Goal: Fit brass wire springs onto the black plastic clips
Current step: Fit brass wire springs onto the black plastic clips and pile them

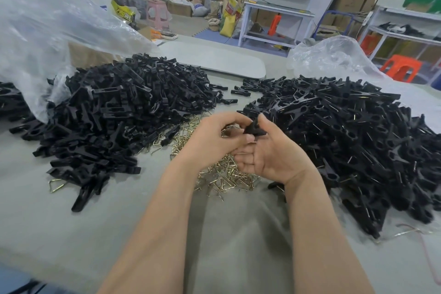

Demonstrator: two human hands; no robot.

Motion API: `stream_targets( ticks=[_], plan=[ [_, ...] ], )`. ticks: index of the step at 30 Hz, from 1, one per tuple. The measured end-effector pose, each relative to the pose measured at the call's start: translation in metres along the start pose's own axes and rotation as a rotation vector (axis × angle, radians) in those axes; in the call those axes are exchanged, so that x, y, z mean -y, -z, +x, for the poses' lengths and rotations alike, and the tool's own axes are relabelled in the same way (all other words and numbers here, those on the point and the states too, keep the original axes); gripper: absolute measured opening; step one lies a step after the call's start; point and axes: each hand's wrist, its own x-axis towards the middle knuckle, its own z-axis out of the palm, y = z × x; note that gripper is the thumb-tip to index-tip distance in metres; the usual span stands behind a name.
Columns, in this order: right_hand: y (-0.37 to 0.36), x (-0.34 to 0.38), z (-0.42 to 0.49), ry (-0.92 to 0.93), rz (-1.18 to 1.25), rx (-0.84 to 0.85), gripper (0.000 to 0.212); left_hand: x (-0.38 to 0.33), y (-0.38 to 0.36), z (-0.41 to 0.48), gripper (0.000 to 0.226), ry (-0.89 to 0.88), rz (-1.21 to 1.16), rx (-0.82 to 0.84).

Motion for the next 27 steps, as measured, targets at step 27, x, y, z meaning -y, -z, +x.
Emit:
stream_targets(
  ticks=[27],
  plan=[
    [-0.007,0.051,0.008,0.744,0.52,-0.408,0.065,0.003,0.006,0.008,0.047,0.106,-0.036,-0.501]
  ],
)
